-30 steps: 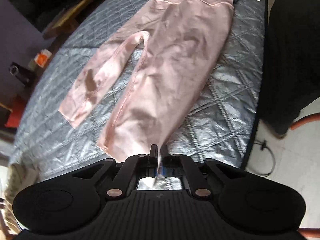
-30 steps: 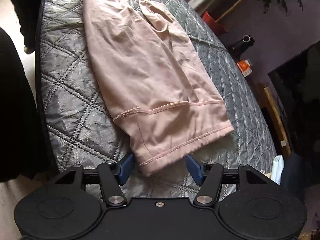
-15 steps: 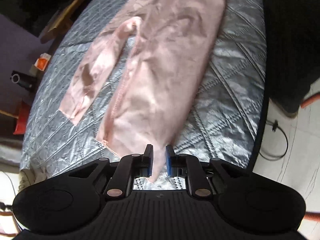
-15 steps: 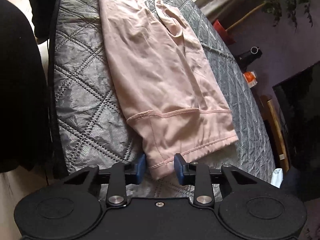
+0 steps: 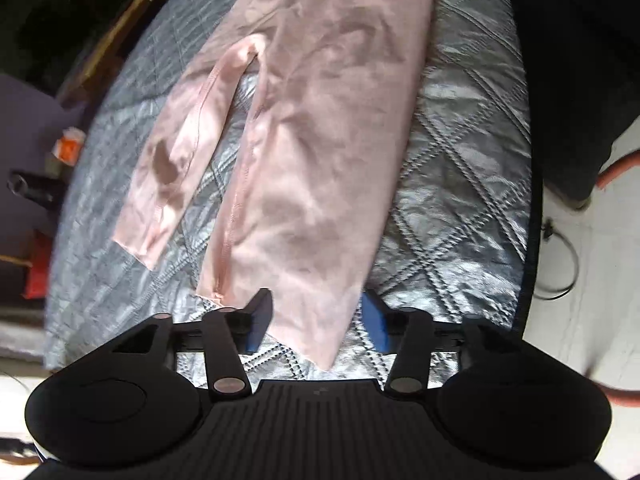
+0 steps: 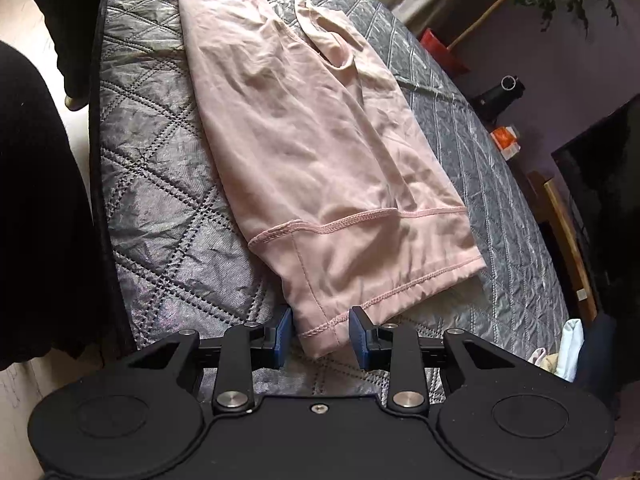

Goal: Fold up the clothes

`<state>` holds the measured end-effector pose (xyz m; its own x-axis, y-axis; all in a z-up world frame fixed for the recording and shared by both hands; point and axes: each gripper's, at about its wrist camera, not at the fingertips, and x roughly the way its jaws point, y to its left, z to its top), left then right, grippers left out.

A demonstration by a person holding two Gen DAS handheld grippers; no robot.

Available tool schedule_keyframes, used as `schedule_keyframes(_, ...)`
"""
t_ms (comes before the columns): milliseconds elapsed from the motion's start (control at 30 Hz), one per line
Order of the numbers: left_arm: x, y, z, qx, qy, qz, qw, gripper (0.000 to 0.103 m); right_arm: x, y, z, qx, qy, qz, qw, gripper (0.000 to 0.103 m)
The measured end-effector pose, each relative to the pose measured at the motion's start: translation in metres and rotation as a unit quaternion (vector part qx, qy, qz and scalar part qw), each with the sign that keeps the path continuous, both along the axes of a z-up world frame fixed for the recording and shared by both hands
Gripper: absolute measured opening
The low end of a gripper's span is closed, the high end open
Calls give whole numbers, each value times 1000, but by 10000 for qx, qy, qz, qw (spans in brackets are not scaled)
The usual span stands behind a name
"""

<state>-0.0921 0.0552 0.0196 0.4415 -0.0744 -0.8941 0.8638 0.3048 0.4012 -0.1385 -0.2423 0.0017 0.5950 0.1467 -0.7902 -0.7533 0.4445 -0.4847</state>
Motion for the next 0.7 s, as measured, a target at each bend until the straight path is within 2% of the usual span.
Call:
schedule_keyframes(67, 13, 3, 2, -69, 251, 113, 9996, 69, 3, -1, 1, 62, 70, -81, 9999, 28)
schedule_keyframes(133, 15, 4, 3, -109, 386, 60, 9992, 69, 4, -1, 1, 110, 84, -143, 9998, 28)
schedule_keyframes(200, 16, 5, 3, -150, 527, 0, 9985, 52, 3, -2, 1, 155, 95, -182, 9997, 27)
schedule_keyframes(267, 8, 3, 3, -188, 761, -163, 9968, 9, 3, -3, 1, 233, 116, -258, 9993, 24)
schedule_keyframes(300, 1, 1, 1, -144, 759, -279, 9966, 0, 3, -3, 1, 282, 129, -307, 9990, 24)
schedule_keyframes(400, -9, -4, -2, 22, 602, -400, 9974, 0, 4, -6, 2, 409, 176, -418, 9981, 24)
schedule_keyframes(500, 0, -1, 1, -139, 816, -163, 9964, 0, 6, -6, 3, 417, 219, -445, 9979, 24)
schedule_keyframes(600, -4, 0, 2, -133, 813, -190, 9964, 0, 10, -8, 6, 600, 344, -634, 9956, 21)
schedule_keyframes(700, -5, 2, 8, -297, 807, -75, 9963, 0, 13, -13, 13, 885, 381, -860, 9916, 17)
